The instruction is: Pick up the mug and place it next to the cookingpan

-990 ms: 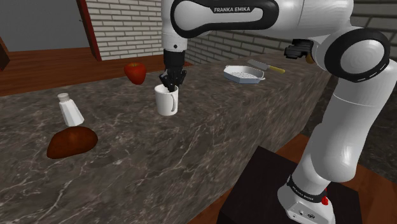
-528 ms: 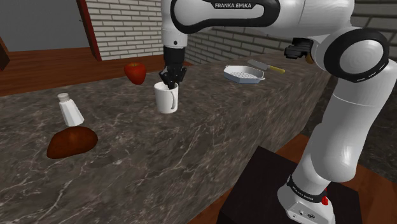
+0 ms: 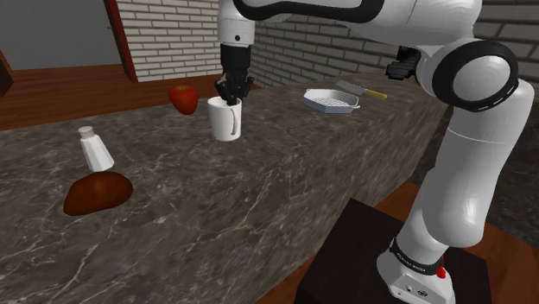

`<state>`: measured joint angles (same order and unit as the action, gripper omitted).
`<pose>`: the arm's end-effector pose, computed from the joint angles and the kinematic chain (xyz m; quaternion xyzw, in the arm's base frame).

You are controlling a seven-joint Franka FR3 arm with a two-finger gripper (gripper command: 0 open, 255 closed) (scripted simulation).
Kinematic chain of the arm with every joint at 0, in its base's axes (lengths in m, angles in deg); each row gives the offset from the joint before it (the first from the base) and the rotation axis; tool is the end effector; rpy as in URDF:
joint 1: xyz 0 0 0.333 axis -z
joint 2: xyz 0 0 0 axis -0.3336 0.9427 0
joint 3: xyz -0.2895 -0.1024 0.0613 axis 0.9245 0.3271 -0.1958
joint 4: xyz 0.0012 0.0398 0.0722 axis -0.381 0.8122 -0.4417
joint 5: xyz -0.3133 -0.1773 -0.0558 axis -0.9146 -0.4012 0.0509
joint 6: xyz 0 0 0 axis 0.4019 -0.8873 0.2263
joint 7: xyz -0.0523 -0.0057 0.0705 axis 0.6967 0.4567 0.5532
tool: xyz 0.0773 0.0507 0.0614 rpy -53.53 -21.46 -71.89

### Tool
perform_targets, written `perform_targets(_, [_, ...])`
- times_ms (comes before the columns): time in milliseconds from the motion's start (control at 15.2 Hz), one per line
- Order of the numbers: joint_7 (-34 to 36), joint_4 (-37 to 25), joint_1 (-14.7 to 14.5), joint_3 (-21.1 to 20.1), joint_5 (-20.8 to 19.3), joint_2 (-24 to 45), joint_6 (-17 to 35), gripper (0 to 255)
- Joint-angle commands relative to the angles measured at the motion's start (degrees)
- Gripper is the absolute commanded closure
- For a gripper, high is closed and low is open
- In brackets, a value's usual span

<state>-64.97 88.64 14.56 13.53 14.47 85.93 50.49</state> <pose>0.5345 0.1682 0.6306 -0.9991 -0.0294 -0.0076 0.0292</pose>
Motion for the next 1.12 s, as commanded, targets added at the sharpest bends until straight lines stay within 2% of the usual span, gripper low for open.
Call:
perform_targets(0, [0.06, -2.37, -0.05, -0.01, -0.15, 0.65, -1.74, 255])
perform_targets(660, [1.06, -16.83, -1.03, -0.36, -1.37, 5.58, -11.35, 255])
perform_targets(1056, [-6.95, -13.97, 4.58, 2.73, 0.32, 1.53, -12.79, 255])
